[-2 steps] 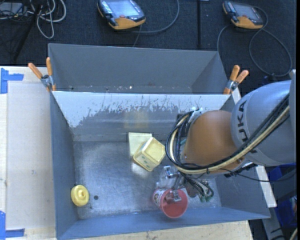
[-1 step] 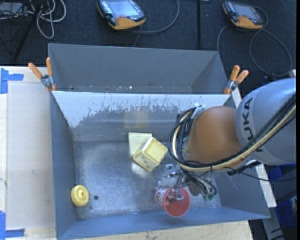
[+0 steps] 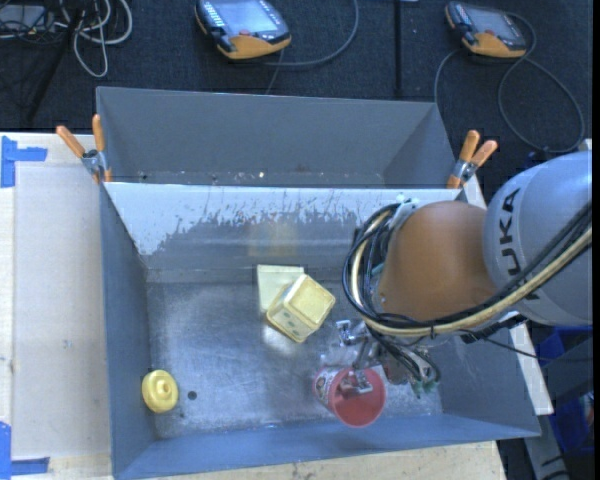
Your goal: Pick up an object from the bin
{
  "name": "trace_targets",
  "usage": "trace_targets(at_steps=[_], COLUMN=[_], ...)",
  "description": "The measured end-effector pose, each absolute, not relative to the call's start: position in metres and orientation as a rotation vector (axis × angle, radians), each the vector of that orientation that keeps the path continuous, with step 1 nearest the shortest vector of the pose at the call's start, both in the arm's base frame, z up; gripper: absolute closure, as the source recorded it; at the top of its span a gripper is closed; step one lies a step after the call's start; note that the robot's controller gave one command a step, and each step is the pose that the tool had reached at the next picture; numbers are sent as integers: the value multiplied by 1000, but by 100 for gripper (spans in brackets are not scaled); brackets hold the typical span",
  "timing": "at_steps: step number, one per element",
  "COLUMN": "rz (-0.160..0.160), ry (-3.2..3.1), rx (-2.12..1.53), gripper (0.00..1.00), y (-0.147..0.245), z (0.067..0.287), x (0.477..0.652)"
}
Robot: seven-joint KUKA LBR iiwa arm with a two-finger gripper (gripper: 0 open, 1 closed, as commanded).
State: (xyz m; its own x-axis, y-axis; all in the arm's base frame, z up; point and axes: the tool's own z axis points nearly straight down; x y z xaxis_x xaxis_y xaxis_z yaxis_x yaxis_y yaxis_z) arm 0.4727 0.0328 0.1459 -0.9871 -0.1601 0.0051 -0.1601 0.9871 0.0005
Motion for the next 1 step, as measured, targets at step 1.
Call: trace_targets(at_steps=[1], rz=[0], ry=[-3134], rx=[254], gripper=[100], y=[33], z=[158], x=[474])
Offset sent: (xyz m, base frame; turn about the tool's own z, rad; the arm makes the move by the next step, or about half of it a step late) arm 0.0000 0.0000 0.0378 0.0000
